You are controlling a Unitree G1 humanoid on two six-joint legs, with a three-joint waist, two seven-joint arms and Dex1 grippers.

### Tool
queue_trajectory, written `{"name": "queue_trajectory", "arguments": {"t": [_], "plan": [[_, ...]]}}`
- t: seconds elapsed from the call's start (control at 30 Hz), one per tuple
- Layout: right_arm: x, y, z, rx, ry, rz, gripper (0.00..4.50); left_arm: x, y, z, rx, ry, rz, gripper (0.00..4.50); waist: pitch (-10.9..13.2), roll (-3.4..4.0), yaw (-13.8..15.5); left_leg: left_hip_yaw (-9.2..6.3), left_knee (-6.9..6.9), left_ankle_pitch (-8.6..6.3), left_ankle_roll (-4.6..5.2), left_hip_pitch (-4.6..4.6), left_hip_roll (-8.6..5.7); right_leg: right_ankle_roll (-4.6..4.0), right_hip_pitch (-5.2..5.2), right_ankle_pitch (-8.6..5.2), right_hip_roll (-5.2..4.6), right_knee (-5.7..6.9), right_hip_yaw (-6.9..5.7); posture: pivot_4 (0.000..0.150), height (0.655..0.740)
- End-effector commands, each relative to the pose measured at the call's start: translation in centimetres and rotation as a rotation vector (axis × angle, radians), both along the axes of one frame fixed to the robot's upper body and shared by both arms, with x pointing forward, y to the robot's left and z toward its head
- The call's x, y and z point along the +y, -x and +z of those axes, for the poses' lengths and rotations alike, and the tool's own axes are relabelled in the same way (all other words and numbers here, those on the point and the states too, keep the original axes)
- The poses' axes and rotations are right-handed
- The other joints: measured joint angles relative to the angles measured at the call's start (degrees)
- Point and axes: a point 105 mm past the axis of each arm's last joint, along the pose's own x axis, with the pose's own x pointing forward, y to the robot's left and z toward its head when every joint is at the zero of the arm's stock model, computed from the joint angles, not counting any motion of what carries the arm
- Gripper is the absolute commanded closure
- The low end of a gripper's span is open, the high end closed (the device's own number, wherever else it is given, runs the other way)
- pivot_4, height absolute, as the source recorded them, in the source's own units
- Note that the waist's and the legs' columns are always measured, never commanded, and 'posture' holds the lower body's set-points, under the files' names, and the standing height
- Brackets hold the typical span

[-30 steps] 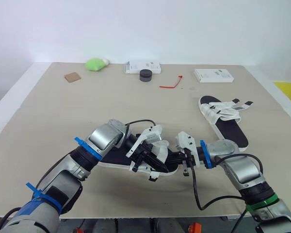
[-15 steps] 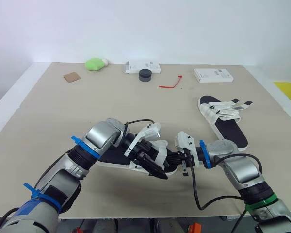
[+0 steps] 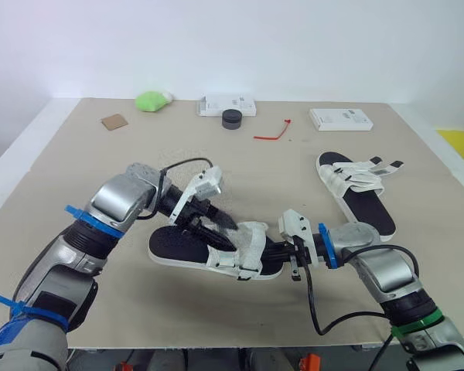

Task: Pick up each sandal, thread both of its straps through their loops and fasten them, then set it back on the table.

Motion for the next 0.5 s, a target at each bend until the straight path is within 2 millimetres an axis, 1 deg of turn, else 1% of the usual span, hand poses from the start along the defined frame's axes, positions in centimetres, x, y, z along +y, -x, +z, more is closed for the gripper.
{"name": "queue_trajectory", "arguments": {"t": [0.03,0.13,0.2,0.27,0.33,0.4,0.47,0.5], "plan": [[-1.3,0.2,-3.3,0.106,0.091,-0.08,4.5,0.9,1.7,2.0,-0.143,0.142,-0.061,1.27,-0.02,0.04,-0.13,0.02,-0.01,0.0,0.0,0.0,0.02,-0.01,0.0,0.01,0.01,0.0,0.01,0.15,0.74],[-1.2,0.3,-3.4,0.112,0.094,-0.074,4.5,2.2,4.0,0.9,-0.073,0.16,-0.092,1.27,-0.07,0.13,-0.18,0.14,-0.12,-0.03,-0.04,0.07,0.09,-0.07,-0.01,-0.02,0.07,0.0,0.12,0.15,0.74],[-1.3,0.4,-3.4,0.113,0.095,-0.072,4.5,2.8,4.8,0.7,-0.022,0.17,-0.082,1.27,0.0,0.01,0.01,0.02,-0.15,-0.04,-0.04,0.05,0.17,-0.1,-0.03,-0.04,0.26,0.02,0.13,0.15,0.74],[-1.3,0.4,-3.4,0.116,0.096,-0.07,4.5,3.7,5.8,0.0,0.019,0.188,-0.061,1.27,0.06,-0.1,0.03,-0.02,-0.09,-0.03,-0.04,0.05,0.24,-0.1,-0.03,-0.01,0.34,0.02,0.11,0.15,0.74],[-1.3,0.5,-3.4,0.12,0.099,-0.063,4.5,4.0,6.6,-0.8,0.047,0.194,-0.033,1.27,0.06,-0.01,0.03,0.06,-0.05,-0.03,-0.05,0.08,0.28,-0.11,-0.03,0.01,0.29,0.02,0.15,0.15,0.74],[-1.3,0.6,-3.4,0.121,0.1,-0.061,4.5,4.1,7.6,-1.7,0.067,0.182,-0.023,1.27,0.06,-0.06,0.05,0.11,-0.05,-0.05,-0.07,0.12,0.27,-0.11,-0.16,0.01,0.25,0.01,0.19,0.15,0.74],[-1.2,0.6,-3.4,0.123,0.1,-0.057,4.5,4.1,8.7,-3.3,0.069,0.145,-0.013,1.27,0.07,-0.1,0.06,0.1,-0.04,-0.05,-0.08,0.12,0.27,-0.11,-0.2,0.0,0.24,0.0,0.19,0.15,0.74],[-1.2,0.7,-3.4,0.124,0.103,-0.054,4.5,4.1,9.1,-3.9,0.108,0.146,0.019,1.27,0.05,-0.03,0.07,0.1,-0.04,-0.05,-0.08,0.11,0.28,-0.12,-0.24,0.01,0.24,0.0,0.18,0.15,0.74]]}}
